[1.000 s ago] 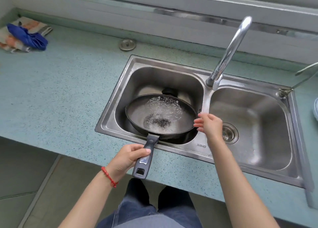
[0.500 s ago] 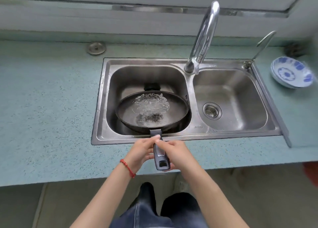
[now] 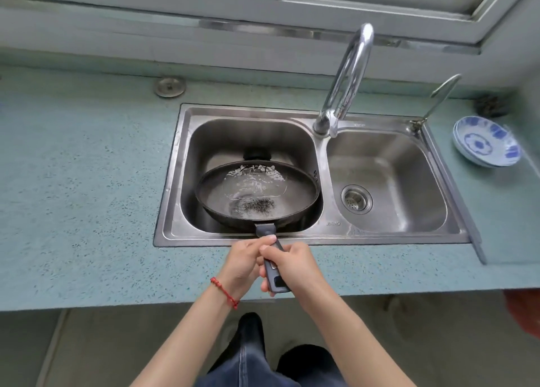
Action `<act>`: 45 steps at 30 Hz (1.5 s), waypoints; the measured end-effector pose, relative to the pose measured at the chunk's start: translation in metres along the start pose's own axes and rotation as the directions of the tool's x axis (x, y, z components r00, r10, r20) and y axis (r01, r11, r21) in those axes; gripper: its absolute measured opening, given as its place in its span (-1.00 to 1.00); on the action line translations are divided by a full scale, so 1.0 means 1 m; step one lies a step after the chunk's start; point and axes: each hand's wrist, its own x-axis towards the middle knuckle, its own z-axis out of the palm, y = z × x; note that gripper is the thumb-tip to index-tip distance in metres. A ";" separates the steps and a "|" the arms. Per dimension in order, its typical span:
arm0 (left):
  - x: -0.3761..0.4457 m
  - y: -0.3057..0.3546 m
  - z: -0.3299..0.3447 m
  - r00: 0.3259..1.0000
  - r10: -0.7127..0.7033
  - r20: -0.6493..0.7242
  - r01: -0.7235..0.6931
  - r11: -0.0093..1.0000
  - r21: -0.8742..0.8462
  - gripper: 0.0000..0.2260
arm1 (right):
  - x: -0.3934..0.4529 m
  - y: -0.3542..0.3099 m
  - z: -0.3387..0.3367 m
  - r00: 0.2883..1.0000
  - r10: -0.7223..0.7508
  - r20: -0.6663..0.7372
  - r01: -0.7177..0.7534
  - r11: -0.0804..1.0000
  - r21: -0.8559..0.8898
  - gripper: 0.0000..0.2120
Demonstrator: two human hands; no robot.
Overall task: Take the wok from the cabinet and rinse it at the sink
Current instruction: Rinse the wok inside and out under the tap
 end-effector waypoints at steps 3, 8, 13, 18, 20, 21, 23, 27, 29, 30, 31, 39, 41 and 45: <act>-0.007 -0.004 0.005 0.999 0.049 0.003 -0.049 0.999 0.002 -0.70 | -0.011 0.004 -0.005 1.000 -0.025 0.007 0.025 1.000 0.001 -0.87; -0.017 -0.015 0.013 0.990 0.129 -0.058 -0.130 0.991 -0.021 -0.51 | -0.034 0.012 -0.016 0.996 -0.079 0.045 0.078 0.997 0.025 -0.83; -0.030 -0.025 0.020 0.981 0.180 -0.068 -0.182 0.983 -0.022 -0.70 | -0.047 0.024 -0.021 0.987 -0.145 0.071 0.139 0.986 0.087 -0.87; -0.037 -0.035 0.025 0.973 0.204 -0.104 -0.206 0.978 -0.016 -0.73 | -0.051 0.038 -0.026 0.975 -0.207 0.086 0.197 0.974 0.114 -0.92; -0.039 -0.034 0.027 0.970 0.222 -0.103 -0.224 0.975 -0.010 -0.74 | -0.053 0.041 -0.028 0.969 -0.232 0.088 0.220 0.967 0.127 -0.91; -0.039 -0.033 0.028 0.968 0.228 -0.103 -0.230 0.973 -0.004 -0.71 | -0.054 0.041 -0.029 0.966 -0.242 0.091 0.228 0.963 0.142 -0.88; -0.039 -0.029 0.032 0.975 0.207 -0.084 -0.213 0.975 -0.059 -0.68 | -0.055 0.040 -0.031 0.958 -0.269 0.094 0.251 0.953 0.173 -0.87; -0.036 -0.020 0.042 0.995 0.092 0.028 -0.077 0.936 -0.343 -0.75 | -0.059 0.039 -0.033 0.946 -0.303 0.110 0.269 0.931 0.248 -0.91; -0.034 -0.018 0.041 0.995 0.063 0.078 -0.024 0.905 -0.425 -0.74 | -0.058 0.040 -0.034 0.947 -0.300 0.119 0.259 0.927 0.271 -0.91; -0.033 -0.018 0.040 0.993 0.059 0.104 -0.005 0.893 -0.451 -0.72 | -0.057 0.041 -0.035 0.947 -0.299 0.120 0.258 0.927 0.272 -0.90; -0.032 -0.018 0.039 0.991 0.055 0.120 0.006 0.890 -0.456 -0.71 | -0.056 0.041 -0.035 0.947 -0.297 0.120 0.256 0.928 0.271 -0.91; -0.031 -0.011 0.049 0.984 0.177 0.021 -0.164 0.943 -0.291 -0.85 | -0.048 0.039 -0.049 0.967 -0.203 0.155 0.170 0.964 0.205 -0.91; -0.032 -0.011 0.051 0.977 0.213 -0.010 -0.209 0.946 -0.250 -0.90 | -0.046 0.035 -0.052 0.978 -0.154 0.141 0.143 0.986 0.090 -0.92; -0.031 -0.011 0.056 0.961 0.273 -0.049 -0.277 0.947 -0.162 -0.93 | -0.044 0.036 -0.052 0.986 -0.165 -0.012 0.163 0.983 -0.087 -0.97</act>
